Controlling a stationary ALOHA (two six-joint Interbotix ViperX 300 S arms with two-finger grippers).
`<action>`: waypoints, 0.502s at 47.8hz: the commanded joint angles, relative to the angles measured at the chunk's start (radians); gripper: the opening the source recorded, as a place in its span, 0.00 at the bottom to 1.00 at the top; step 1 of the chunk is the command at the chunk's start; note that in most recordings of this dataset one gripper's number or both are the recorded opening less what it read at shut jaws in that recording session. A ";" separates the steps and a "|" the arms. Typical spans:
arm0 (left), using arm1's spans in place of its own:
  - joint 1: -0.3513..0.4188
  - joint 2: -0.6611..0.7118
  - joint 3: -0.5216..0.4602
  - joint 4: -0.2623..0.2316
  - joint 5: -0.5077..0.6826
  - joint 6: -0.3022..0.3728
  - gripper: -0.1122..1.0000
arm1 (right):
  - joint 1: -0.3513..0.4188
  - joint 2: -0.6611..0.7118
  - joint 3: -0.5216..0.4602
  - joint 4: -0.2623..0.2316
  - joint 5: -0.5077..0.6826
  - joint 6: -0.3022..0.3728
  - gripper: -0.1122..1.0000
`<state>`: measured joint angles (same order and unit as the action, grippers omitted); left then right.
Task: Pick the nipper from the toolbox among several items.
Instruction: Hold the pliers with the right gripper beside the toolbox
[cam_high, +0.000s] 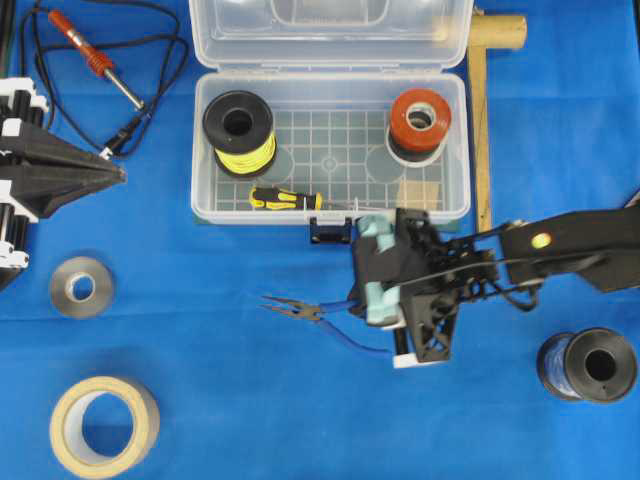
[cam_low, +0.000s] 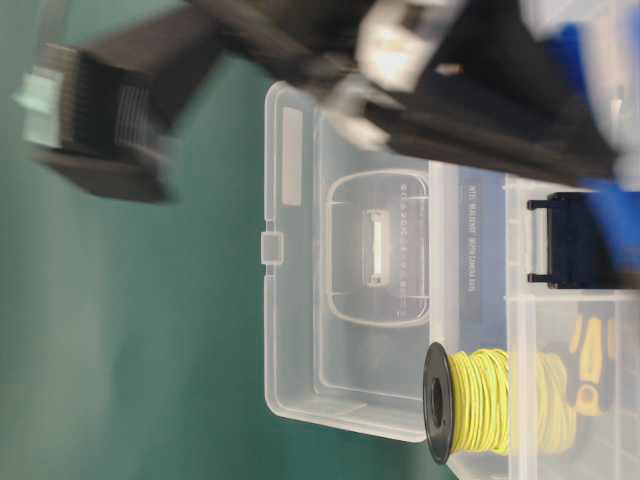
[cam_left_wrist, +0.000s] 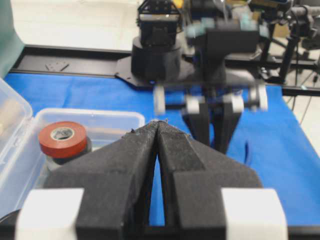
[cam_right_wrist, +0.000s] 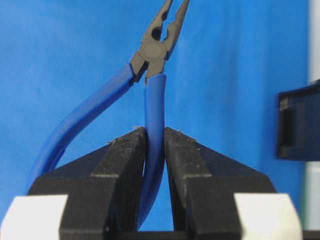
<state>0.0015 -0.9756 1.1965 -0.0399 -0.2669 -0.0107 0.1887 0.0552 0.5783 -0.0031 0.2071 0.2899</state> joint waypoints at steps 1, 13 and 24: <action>0.002 0.003 -0.008 -0.003 -0.006 -0.002 0.10 | -0.003 0.026 -0.012 0.003 -0.025 0.014 0.22; 0.000 0.005 -0.008 -0.003 -0.006 -0.002 0.10 | -0.006 0.075 -0.011 0.003 -0.006 0.023 0.22; 0.002 0.005 -0.006 -0.003 -0.006 -0.003 0.10 | -0.017 0.103 -0.018 0.003 0.041 0.023 0.22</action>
<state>0.0015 -0.9756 1.1996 -0.0399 -0.2669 -0.0123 0.1764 0.1718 0.5768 -0.0015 0.2470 0.3114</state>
